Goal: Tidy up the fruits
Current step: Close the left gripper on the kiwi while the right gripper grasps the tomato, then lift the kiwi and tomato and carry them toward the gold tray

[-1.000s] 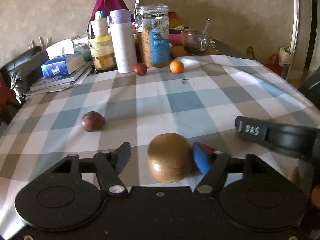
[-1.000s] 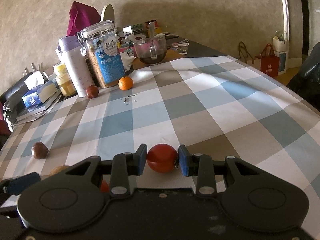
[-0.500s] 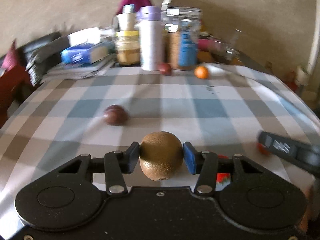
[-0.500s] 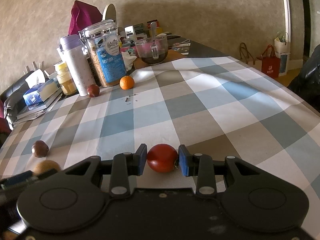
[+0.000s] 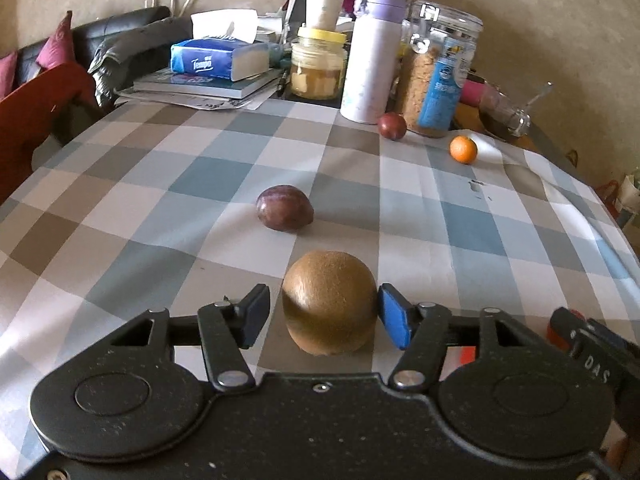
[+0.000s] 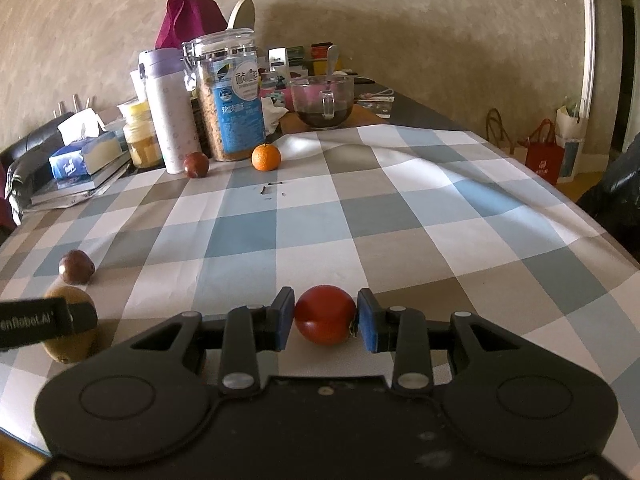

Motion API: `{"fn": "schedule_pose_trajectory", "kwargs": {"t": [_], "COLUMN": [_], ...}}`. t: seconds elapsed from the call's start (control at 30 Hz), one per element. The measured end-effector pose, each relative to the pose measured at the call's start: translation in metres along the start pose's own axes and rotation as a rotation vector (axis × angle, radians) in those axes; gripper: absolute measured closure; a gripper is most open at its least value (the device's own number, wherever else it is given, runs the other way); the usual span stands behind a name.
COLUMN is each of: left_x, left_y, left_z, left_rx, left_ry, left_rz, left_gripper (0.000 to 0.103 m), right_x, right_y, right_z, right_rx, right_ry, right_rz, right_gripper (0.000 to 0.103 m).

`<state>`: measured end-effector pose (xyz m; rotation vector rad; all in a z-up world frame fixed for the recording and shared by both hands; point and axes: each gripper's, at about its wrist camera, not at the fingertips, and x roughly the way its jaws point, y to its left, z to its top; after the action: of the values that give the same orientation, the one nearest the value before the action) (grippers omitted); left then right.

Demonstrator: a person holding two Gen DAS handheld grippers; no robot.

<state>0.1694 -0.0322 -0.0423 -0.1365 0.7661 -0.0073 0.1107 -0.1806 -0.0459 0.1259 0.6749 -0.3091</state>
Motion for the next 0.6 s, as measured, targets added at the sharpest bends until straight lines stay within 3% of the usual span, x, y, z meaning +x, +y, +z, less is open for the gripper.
{"fn": "schedule_pose_trajectory", "kwargs": {"t": [0.2,0.6], "left_x": [0.0058,0.0100], "left_y": [-0.0018,0.0002], "left_z": [-0.0017,-0.0013], "left_rx": [0.013,0.002], "left_ry": [0.024,0.035], "left_rz": [0.018,0.014], "left_gripper": [0.038,0.036], "right_x": [0.0040,0.0047], "right_y": [0.0038,0.0037], "right_z": [-0.0014,-0.0016], "right_rx": [-0.027,-0.018], "right_ry": [0.039,0.038], "right_rz": [0.006,0.000], "right_gripper": [0.069,0.068]}}
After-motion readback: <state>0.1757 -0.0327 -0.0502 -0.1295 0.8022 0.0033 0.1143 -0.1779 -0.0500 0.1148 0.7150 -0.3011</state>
